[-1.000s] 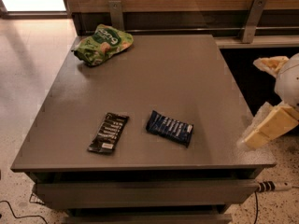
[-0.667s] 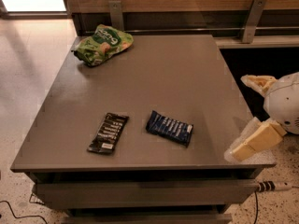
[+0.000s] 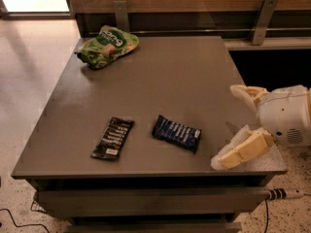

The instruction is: Move rxbar blueberry near green rice chip bag

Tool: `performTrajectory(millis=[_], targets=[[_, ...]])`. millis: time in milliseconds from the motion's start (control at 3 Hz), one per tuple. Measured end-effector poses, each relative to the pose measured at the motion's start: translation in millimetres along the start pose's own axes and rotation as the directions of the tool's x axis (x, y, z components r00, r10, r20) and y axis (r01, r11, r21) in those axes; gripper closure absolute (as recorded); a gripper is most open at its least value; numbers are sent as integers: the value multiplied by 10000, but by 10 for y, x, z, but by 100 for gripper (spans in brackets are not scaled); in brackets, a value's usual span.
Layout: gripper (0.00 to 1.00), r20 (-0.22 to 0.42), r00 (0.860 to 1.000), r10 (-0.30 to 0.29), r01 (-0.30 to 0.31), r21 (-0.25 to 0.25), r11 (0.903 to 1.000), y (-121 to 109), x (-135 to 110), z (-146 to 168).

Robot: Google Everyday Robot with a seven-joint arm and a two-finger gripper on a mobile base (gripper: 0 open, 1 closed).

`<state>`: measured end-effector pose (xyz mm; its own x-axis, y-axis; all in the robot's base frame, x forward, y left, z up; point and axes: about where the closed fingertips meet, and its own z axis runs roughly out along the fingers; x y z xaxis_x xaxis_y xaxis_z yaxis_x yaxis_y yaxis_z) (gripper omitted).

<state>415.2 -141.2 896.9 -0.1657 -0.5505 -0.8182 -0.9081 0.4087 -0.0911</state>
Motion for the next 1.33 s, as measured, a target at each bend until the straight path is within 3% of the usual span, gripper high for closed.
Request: performTrajectory(millis=[667,1333], targets=[[0,-246,9996,-110,107,-133,9999,15,30,136],[0,571,9982,184,-136,-841,9964,111,83,610]])
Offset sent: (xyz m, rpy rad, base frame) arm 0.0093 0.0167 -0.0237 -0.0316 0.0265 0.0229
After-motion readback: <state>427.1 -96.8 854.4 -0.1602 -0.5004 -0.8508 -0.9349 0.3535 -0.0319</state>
